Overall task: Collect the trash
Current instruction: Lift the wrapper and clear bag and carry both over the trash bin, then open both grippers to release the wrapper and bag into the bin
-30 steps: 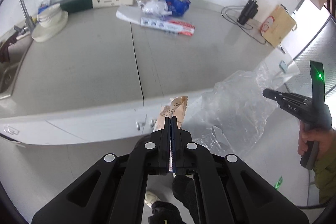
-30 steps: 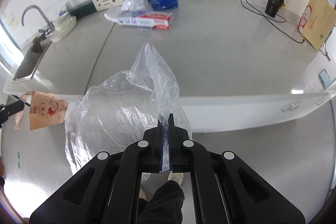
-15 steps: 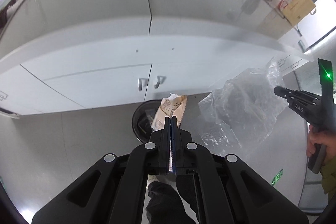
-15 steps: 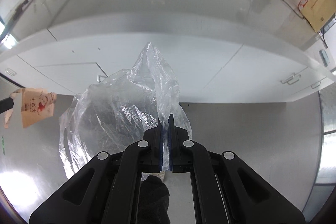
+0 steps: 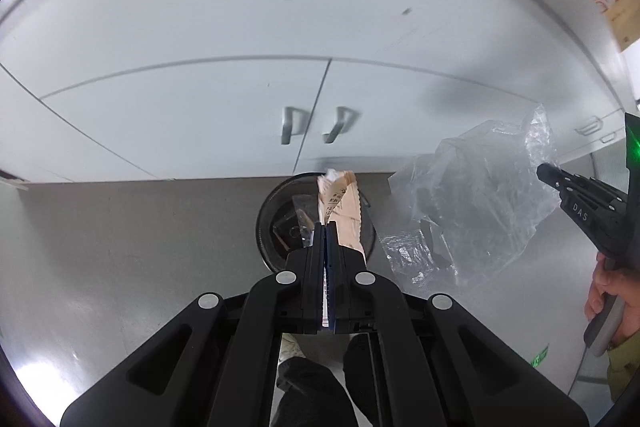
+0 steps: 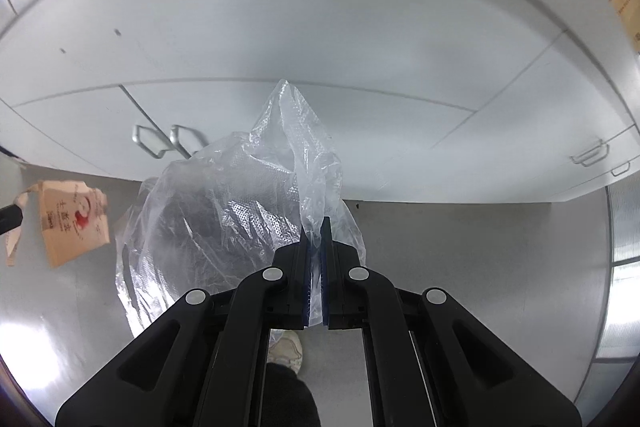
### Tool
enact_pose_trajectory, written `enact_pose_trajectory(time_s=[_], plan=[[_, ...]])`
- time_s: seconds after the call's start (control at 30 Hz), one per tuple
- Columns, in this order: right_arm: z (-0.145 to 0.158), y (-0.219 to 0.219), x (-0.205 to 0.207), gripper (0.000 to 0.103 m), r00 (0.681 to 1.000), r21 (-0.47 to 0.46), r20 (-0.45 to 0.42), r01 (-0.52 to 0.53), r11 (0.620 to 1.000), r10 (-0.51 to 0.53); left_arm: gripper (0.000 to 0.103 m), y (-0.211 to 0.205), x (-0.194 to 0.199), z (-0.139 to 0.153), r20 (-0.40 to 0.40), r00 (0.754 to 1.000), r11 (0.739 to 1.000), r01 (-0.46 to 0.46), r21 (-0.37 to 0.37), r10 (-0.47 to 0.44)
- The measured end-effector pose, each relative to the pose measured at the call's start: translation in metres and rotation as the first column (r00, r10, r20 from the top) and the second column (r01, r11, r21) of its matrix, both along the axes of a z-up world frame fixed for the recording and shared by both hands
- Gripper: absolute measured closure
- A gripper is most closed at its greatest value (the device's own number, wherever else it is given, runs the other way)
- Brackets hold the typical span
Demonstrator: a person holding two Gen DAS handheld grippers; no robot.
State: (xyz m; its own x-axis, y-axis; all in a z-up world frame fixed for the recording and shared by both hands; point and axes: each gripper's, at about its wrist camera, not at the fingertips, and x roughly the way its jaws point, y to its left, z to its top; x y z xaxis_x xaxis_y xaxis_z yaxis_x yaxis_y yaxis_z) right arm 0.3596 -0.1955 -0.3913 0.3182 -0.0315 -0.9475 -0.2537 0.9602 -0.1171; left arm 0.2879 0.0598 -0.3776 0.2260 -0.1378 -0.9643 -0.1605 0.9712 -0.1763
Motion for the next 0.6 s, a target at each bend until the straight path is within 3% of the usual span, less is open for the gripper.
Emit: enact_pose_trajectory(time_s=[0.17, 0.33, 0.6], plan=[[-0.060, 0.007, 0.011, 0.098, 0.999, 0.018, -0.040, 0.014, 1.000, -0.014, 0.103, 0.001, 0.005, -0.054, -0.015, 1.000, 0.999, -0.026, -0.022, 0.026], [-0.117, 0.021, 0.019, 0.098, 0.999, 0.005, -0.052, -0.004, 1.000, 0.004, 0.103, -0.003, 0.006, -0.108, -0.048, 0.999, 1.000, -0.006, 0.000, 0.006], [-0.172, 0.045, 0.019, 0.098, 0.999, -0.033, -0.031, -0.020, 0.999, 0.019, 0.103, 0.000, 0.008, -0.159, -0.098, 0.995, 0.998, -0.033, -0.051, 0.028]])
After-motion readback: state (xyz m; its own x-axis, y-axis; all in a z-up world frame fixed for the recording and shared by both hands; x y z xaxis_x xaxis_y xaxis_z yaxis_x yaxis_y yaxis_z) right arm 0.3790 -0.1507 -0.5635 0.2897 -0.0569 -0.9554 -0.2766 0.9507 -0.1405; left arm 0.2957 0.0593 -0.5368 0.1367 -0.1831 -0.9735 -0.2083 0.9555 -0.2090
